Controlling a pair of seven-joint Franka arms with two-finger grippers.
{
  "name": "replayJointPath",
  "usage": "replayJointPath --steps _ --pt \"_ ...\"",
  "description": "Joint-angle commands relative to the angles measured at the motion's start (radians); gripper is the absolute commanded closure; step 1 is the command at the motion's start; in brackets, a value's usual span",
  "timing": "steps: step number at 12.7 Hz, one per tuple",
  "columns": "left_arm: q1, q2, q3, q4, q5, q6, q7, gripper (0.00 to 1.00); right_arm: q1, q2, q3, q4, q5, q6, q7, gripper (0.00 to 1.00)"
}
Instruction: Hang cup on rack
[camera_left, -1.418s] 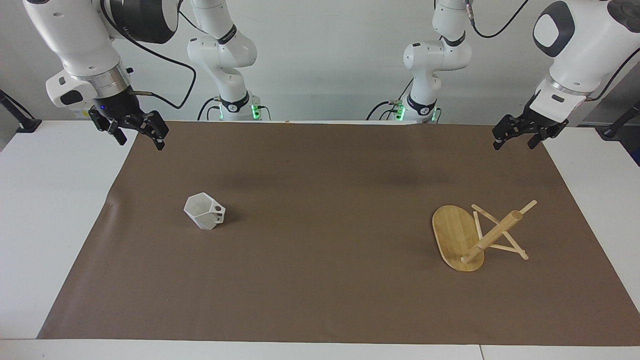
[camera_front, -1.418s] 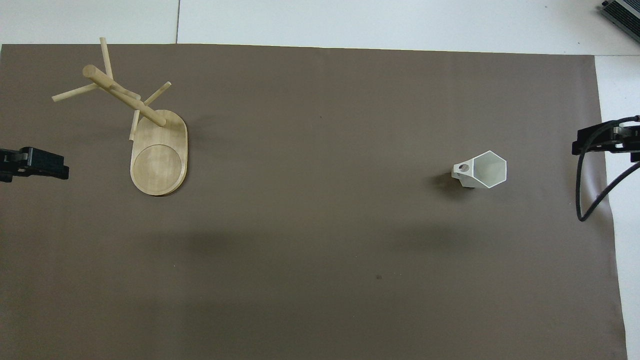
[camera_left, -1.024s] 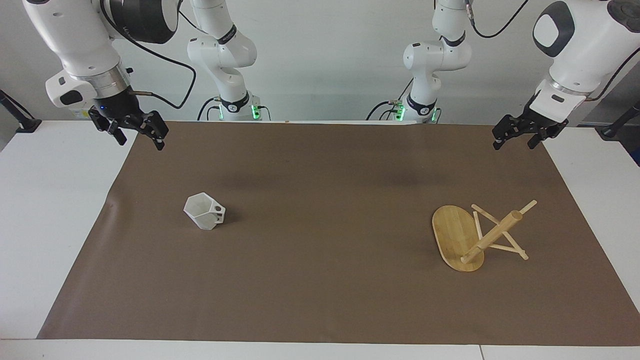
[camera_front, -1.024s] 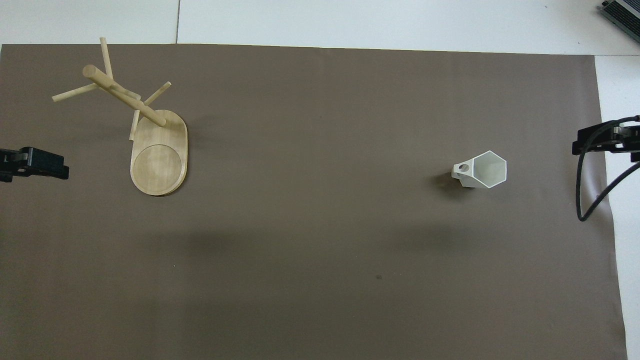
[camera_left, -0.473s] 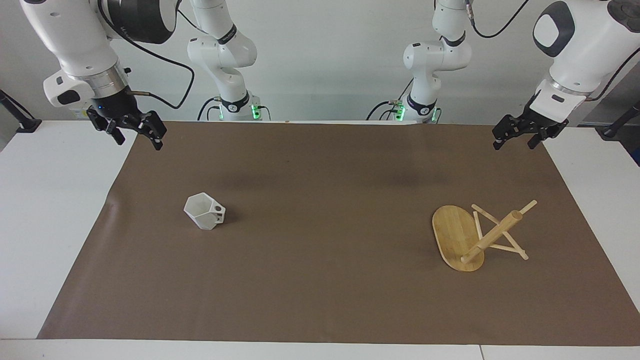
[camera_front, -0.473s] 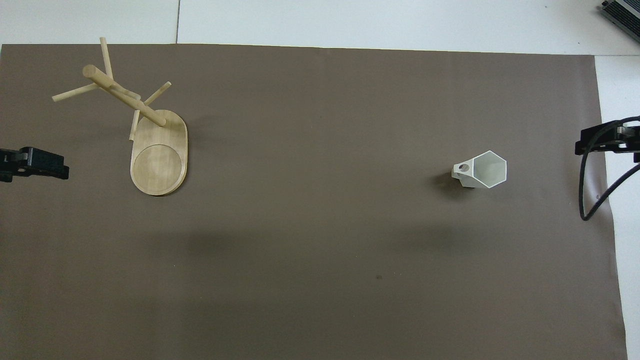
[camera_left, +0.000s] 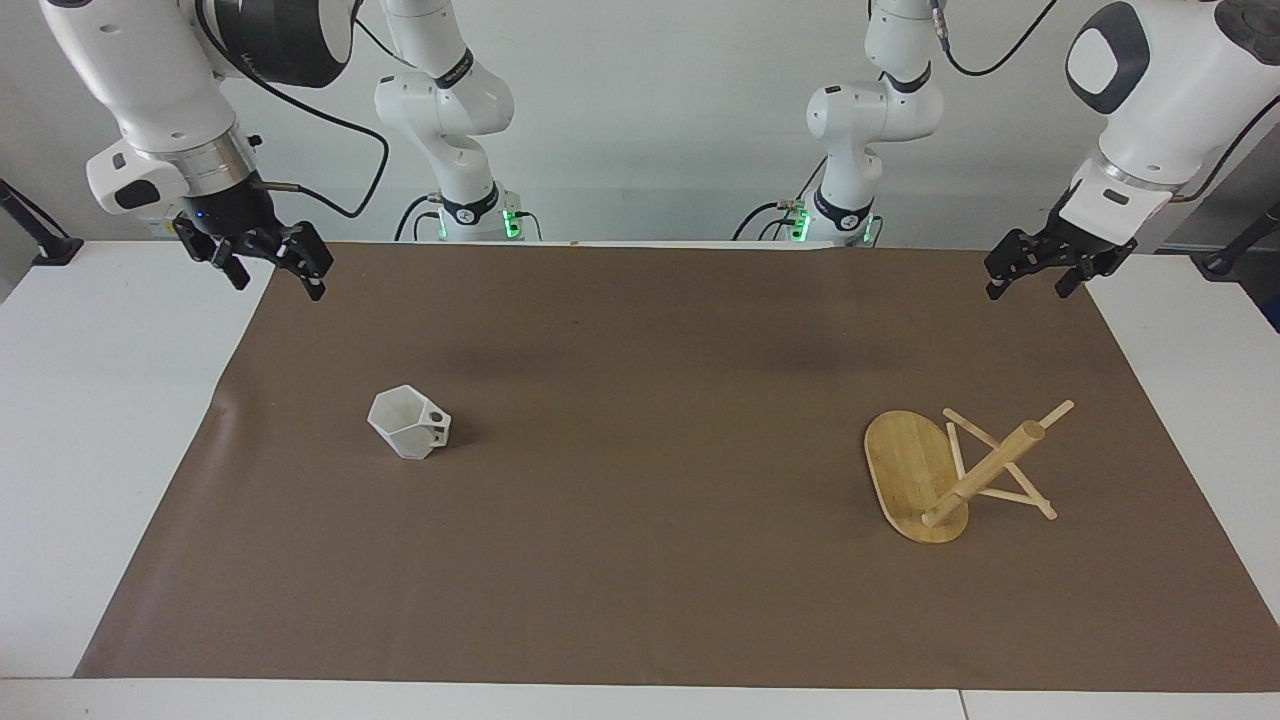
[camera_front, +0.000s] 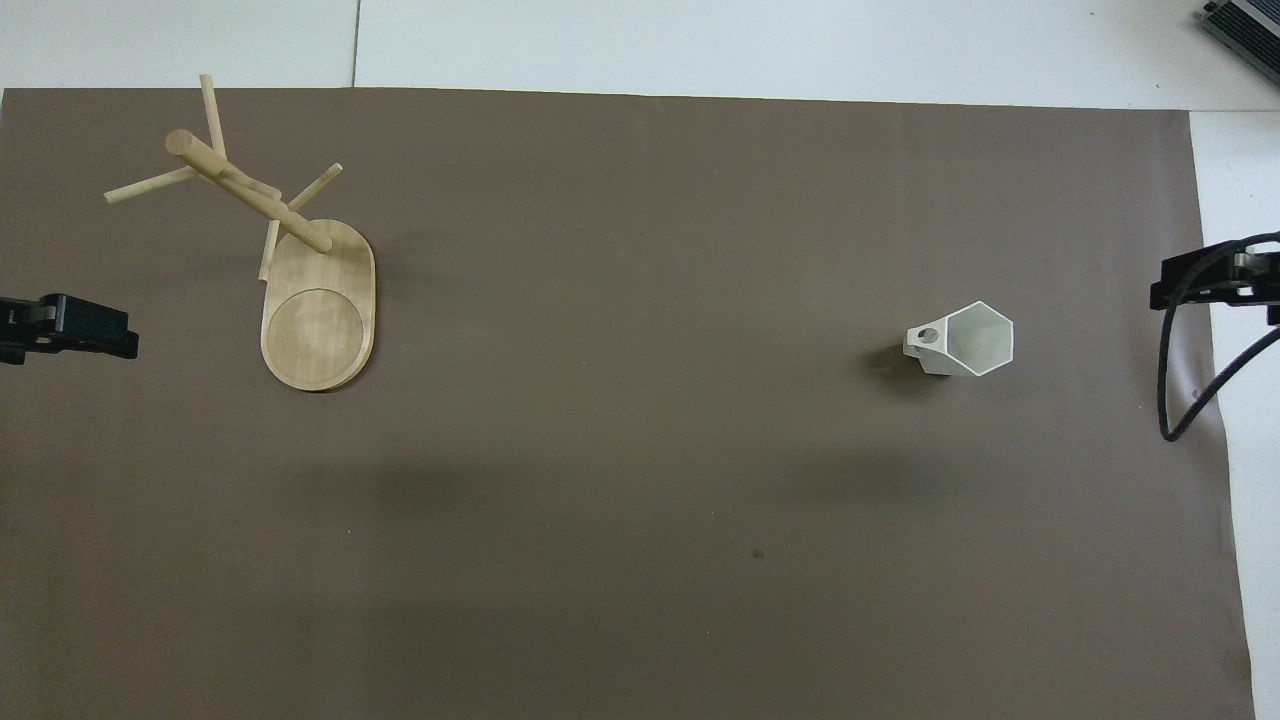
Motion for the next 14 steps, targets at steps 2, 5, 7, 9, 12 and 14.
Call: replayJointPath --steps 2,5,7,9,12,14 --pt "0.01 -0.014 -0.006 -0.004 0.002 -0.008 -0.009 0.0 0.007 -0.023 -0.012 -0.025 0.014 -0.004 -0.018 0.0" --pt "0.01 -0.012 -0.006 -0.004 0.002 -0.007 -0.009 0.0 0.007 -0.023 -0.012 -0.025 0.014 -0.004 -0.018 0.0" --pt "0.01 -0.012 -0.006 -0.004 0.002 -0.008 -0.009 0.0 0.007 -0.023 -0.012 -0.025 0.014 0.002 -0.018 0.0" --pt "0.01 -0.012 -0.006 -0.004 0.002 -0.008 -0.007 0.0 0.007 -0.023 -0.012 -0.025 0.014 0.002 -0.018 0.0" --pt "0.01 -0.014 -0.006 -0.004 0.002 -0.008 -0.007 0.0 0.007 -0.023 -0.026 -0.025 0.014 0.0 -0.019 0.0" --pt "0.01 -0.014 -0.006 -0.004 0.002 -0.008 -0.007 0.0 0.007 -0.023 -0.026 -0.025 0.014 0.004 -0.019 0.0"
